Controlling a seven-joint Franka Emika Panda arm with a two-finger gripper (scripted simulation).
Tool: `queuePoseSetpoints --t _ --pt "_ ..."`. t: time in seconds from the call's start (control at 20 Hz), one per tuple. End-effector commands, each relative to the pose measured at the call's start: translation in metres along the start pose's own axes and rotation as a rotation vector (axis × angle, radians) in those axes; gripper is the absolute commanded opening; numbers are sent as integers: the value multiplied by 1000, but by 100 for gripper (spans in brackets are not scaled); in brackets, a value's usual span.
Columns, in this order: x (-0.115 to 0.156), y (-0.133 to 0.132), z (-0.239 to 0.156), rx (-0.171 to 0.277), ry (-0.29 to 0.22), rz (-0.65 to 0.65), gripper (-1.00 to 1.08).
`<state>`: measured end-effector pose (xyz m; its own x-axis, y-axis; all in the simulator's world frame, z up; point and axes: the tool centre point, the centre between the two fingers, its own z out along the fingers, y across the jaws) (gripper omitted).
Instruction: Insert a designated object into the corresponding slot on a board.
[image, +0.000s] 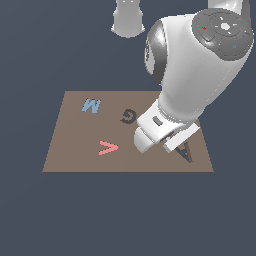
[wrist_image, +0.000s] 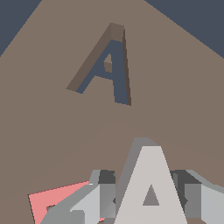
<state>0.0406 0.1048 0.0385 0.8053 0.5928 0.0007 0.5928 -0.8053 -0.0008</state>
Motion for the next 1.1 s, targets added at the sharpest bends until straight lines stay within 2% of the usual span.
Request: queuePoseSetpoints --t 0.0,0.5,1.05 --pt "17 -7 0 0 0 52 -100" --pt "66 -22 -1 0 0 193 -100" --pt "85 -23 -2 0 0 246 -100"
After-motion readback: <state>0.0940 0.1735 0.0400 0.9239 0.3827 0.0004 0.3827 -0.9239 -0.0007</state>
